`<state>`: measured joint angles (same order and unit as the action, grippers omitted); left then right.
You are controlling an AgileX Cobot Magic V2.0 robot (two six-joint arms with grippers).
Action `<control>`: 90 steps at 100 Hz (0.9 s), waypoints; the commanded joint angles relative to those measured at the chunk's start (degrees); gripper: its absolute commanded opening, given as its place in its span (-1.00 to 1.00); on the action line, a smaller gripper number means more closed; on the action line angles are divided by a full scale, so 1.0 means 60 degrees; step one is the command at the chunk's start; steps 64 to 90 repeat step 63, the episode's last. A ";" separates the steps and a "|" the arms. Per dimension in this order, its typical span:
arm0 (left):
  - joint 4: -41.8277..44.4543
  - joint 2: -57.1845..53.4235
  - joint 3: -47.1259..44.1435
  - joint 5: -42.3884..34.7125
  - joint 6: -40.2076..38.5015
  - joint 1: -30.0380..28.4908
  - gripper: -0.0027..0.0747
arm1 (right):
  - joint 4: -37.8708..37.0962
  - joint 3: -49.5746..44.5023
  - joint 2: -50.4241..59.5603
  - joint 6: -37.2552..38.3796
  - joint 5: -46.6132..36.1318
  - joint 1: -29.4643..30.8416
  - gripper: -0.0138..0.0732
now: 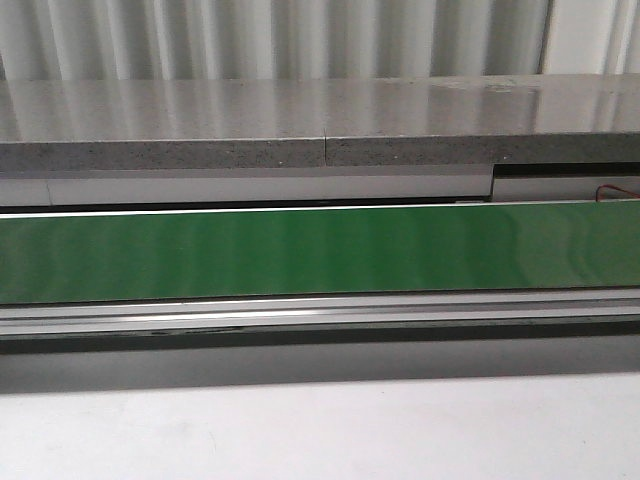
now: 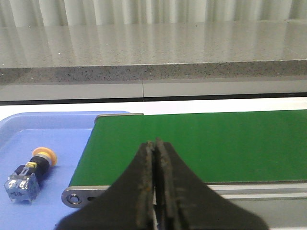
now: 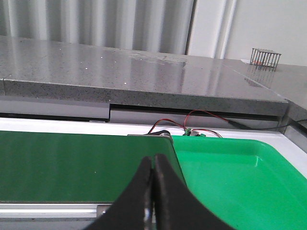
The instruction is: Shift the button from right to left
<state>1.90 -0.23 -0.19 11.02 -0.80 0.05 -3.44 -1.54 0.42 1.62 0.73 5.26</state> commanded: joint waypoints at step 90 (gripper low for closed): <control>-0.0082 -0.0305 -0.0372 -0.0789 -0.0102 0.0058 -0.98 | -0.0119 0.0182 0.0223 0.0077 -0.0663 0.0101 -0.83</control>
